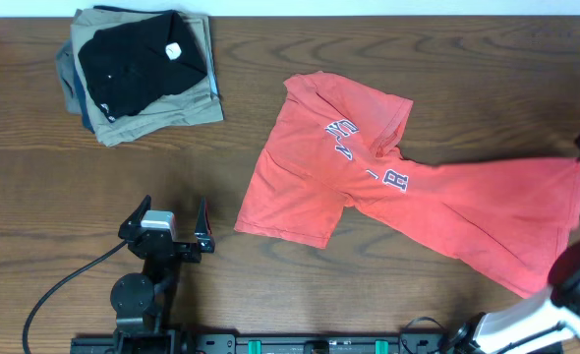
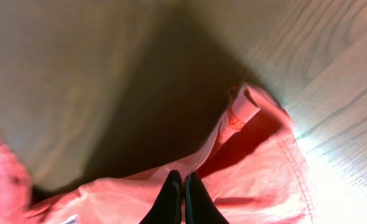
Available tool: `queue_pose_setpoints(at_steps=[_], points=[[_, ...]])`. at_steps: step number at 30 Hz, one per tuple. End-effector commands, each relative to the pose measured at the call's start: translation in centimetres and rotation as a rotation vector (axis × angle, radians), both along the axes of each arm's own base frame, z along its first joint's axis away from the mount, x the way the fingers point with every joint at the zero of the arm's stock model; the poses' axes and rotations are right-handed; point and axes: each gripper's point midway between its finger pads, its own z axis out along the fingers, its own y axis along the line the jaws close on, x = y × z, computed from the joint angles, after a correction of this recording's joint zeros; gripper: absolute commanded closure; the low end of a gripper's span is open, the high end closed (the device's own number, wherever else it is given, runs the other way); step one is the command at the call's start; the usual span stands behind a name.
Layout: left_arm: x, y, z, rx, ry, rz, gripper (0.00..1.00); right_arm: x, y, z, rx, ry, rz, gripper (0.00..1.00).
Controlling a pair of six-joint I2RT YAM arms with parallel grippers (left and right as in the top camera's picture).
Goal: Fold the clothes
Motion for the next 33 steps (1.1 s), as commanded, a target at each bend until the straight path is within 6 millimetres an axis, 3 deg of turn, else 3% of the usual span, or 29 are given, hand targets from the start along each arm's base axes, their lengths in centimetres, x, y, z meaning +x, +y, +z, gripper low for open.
queue_pose_setpoints(at_steps=[1,7,12,15,19,27,28,29,31,33], points=[[0.0,-0.2,-1.5,0.012,0.034,-0.011,0.02,0.0,1.2,5.5,-0.063,-0.139,-0.021,0.99],[0.0,-0.2,-1.5,0.012,0.034,-0.011,0.02,-1.6,3.7,11.4,-0.148,-0.278,0.014,0.99],[0.0,-0.2,-1.5,0.012,0.034,-0.011,0.02,-2.9,4.5,13.0,-0.169,-0.309,0.002,0.99],[0.0,-0.2,-1.5,0.012,0.034,-0.011,0.02,-3.3,3.7,12.9,-0.203,-0.282,-0.028,0.99],[0.0,-0.2,-1.5,0.012,0.034,-0.011,0.02,-4.9,0.5,11.8,-0.308,-0.183,-0.231,0.99],[0.0,-0.2,-1.5,0.012,0.034,-0.011,0.02,-4.7,-3.6,7.2,-0.348,-0.011,-0.329,0.98],[0.0,-0.2,-1.5,0.012,0.034,-0.011,0.02,-4.8,-4.1,6.4,-0.334,0.012,-0.339,0.91],[0.0,-0.2,-1.5,0.012,0.034,-0.011,0.02,-4.9,-4.3,5.6,-0.308,0.027,-0.342,0.77],[0.0,-0.2,-1.5,0.012,0.034,-0.011,0.02,-4.9,-4.0,4.0,-0.221,0.045,-0.338,0.41],[0.0,-0.2,-1.5,0.012,0.034,-0.011,0.02,-4.4,-3.4,3.2,-0.14,0.027,-0.288,0.14]])
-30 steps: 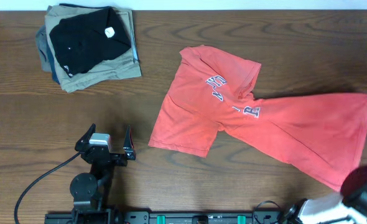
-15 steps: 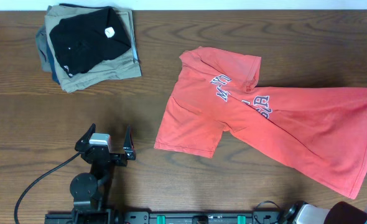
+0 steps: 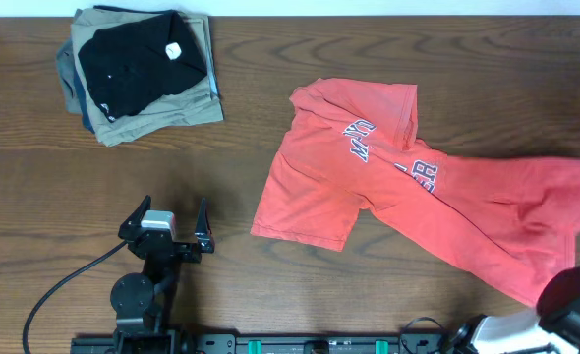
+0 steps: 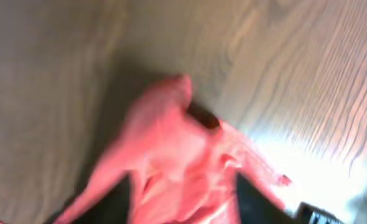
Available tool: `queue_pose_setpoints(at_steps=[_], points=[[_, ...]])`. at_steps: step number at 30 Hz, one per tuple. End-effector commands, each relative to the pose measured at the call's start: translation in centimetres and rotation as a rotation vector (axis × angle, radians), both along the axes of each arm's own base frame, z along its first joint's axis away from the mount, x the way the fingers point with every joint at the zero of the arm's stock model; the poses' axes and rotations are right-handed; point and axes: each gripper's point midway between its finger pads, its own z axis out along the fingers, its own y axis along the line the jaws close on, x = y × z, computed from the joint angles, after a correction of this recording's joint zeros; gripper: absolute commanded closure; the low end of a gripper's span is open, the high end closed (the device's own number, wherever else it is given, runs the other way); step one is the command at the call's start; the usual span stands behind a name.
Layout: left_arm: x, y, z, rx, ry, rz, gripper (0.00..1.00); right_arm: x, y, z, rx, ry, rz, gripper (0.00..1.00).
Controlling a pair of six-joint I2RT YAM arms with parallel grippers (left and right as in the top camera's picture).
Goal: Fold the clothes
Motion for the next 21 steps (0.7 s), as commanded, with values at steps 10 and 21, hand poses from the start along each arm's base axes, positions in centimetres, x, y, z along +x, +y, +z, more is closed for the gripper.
queue_pose_setpoints(at_steps=[10,21], points=[[0.0,-0.2,-1.5,0.012,0.034,-0.011,0.02,-1.3,3.1,0.6,0.198,-0.08,0.018,0.08],[0.0,-0.2,-1.5,0.011,0.033,-0.011,0.02,-5.9,10.2,1.3,0.269,-0.061,0.09,0.07]])
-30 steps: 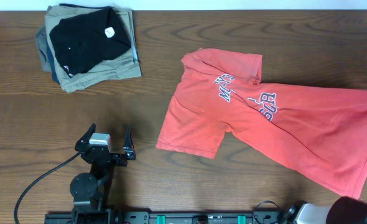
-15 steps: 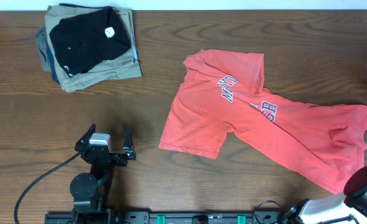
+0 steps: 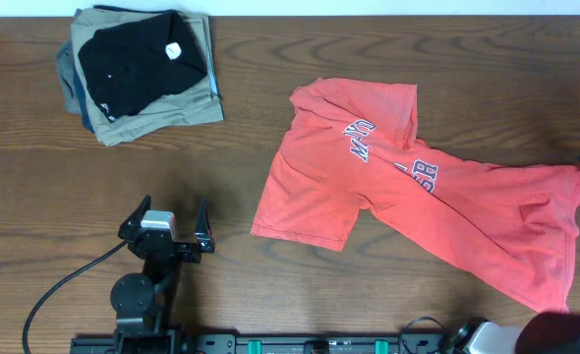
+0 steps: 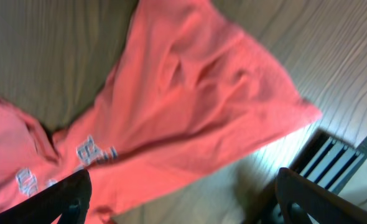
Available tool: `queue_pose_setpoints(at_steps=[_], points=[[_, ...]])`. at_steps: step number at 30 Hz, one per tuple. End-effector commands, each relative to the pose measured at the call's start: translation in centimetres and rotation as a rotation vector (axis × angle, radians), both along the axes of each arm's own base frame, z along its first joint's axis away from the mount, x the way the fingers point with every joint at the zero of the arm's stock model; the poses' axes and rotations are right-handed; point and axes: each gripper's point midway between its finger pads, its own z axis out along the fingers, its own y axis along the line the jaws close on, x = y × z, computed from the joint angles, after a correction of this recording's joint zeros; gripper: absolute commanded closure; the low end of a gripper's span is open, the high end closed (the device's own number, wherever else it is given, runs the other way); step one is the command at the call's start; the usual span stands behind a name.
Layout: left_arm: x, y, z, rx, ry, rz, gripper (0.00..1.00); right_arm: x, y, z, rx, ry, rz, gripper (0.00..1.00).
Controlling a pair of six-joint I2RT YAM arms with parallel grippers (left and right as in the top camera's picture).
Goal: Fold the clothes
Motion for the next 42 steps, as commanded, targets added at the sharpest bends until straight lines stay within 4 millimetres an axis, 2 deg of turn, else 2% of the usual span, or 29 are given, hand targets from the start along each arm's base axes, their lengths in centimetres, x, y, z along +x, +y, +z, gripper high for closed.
queue_pose_setpoints(at_steps=[1,3,5,9,13,17,24,28,33,37,42], points=[[0.0,-0.2,-1.5,0.011,0.033,-0.011,0.02,-1.6,3.1,-1.3,0.057,-0.007,0.025,0.07],[0.0,-0.3,-1.5,0.01,0.033,-0.017,0.02,-2.5,4.9,-2.2,0.093,-0.025,0.042,0.01],[0.0,-0.4,-1.5,-0.015,0.036,-0.019,0.02,-3.7,6.7,-3.5,0.129,-0.038,0.057,0.01],[0.0,-0.9,-1.1,-0.24,0.051,-0.026,0.02,-5.2,8.6,-5.8,0.164,-0.053,0.064,0.01],[-0.3,-2.5,-0.7,-0.442,0.081,-0.101,0.02,-5.0,9.4,-7.0,0.194,-0.093,0.074,0.01],[-1.0,-4.7,0.5,-0.451,0.072,-0.24,0.02,-4.8,10.2,-7.4,0.236,-0.104,0.104,0.02],[-1.9,-6.1,4.4,-0.352,0.075,-0.341,0.02,-4.6,10.1,-7.4,0.214,-0.113,0.178,0.01],[-1.3,-6.1,6.1,-0.232,0.205,-0.337,0.02,-4.4,10.0,-7.4,0.205,-0.123,0.18,0.01],[0.6,-6.5,7.7,-0.219,0.46,-0.343,0.02,-4.4,9.8,-7.4,0.194,-0.123,0.194,0.01],[1.7,-8.1,7.1,-0.175,0.697,-0.372,0.02,-4.4,9.8,-7.4,0.187,-0.122,0.217,0.01],[2.2,-9.6,3.4,0.037,0.938,-0.304,0.02,-4.4,9.8,-7.4,0.178,-0.123,0.251,0.01]])
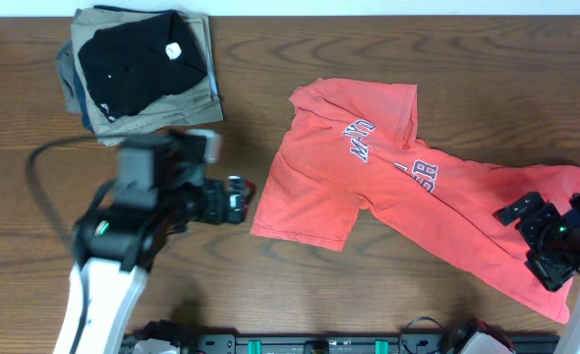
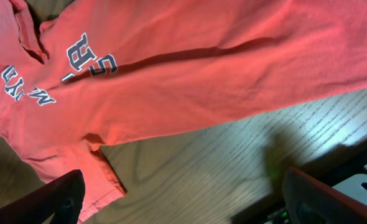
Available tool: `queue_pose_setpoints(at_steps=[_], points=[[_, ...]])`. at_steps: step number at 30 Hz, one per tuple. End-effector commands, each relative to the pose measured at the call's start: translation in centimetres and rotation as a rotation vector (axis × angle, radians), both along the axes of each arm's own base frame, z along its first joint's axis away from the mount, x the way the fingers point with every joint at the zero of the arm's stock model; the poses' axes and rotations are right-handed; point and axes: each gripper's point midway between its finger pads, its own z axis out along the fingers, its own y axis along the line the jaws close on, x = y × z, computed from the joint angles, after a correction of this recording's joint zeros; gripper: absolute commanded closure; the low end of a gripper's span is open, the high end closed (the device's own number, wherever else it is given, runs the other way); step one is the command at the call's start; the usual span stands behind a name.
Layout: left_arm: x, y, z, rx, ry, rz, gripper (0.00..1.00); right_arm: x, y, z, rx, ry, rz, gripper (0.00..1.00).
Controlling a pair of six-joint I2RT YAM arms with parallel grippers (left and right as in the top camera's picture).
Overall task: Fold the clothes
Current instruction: 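Reach the left gripper to the shirt's left sleeve edge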
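Observation:
A red T-shirt point(image 1: 408, 192) with white lettering lies unfolded and creased across the middle and right of the wooden table point(image 1: 388, 59), its long end running to the lower right. My right gripper point(image 1: 536, 241) hovers over that right end, wide open and empty. In the right wrist view the shirt point(image 2: 190, 68) fills the top, and the gripper point(image 2: 190, 208) shows only a dark finger at each lower corner. My left gripper point(image 1: 235, 197) sits just left of the shirt's lower left edge; the blur hides how its jaws stand.
A stack of folded clothes point(image 1: 143, 74), black on top of tan, sits at the back left corner. The left arm point(image 1: 123, 236) stretches up from the front edge. Bare wood lies between the stack and the shirt.
The left arm has left its parked pose at the front edge and now reaches beside the shirt's left edge. The right gripper, then off at the right edge, is now over the shirt's right end.
First my right gripper was shut on the shirt's far right edge, with the shirt stretched toward it. Then the shirt lay shifted to the right and bunched. After that the gripper was open and the shirt lay loose. Now both arms are beside the shirt.

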Motion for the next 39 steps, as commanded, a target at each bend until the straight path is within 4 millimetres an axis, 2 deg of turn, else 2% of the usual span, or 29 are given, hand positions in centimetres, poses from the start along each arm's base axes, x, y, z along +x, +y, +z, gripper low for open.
queue_pose_setpoints(at_steps=[1,3,7,14,20,25,33,35,39], points=[[0.9,-0.5,-1.7,0.196,0.014,-0.046,0.02,0.2,0.2,0.2,-0.017,-0.016,0.057,0.01],[0.7,-1.9,-3.5,0.255,0.049,-0.102,0.02,0.1,0.2,0.2,-0.022,-0.018,0.077,0.01],[1.1,-3.7,-5.6,0.279,0.091,-0.155,0.02,0.1,0.3,0.1,-0.032,-0.021,0.113,0.01],[2.6,-3.5,-11.1,0.325,0.245,-0.122,0.02,0.0,0.3,0.1,-0.031,-0.018,0.119,0.01],[1.3,-3.1,-15.9,0.368,0.434,-0.093,0.02,0.0,0.3,0.1,-0.032,-0.019,0.118,0.01],[0.5,-2.8,-18.1,0.391,0.528,-0.058,0.02,0.0,0.3,0.1,-0.032,-0.019,0.118,0.01],[-0.1,-2.5,-20.4,0.417,0.598,-0.045,0.01,0.0,0.3,0.1,-0.031,-0.018,0.118,0.01],[-0.4,-2.5,-20.9,0.424,0.619,-0.04,0.07,0.0,0.3,0.1,-0.031,-0.018,0.118,0.01],[-0.9,-2.3,-21.7,0.436,0.642,-0.043,0.31,0.0,0.3,0.1,-0.031,-0.018,0.118,0.01]])
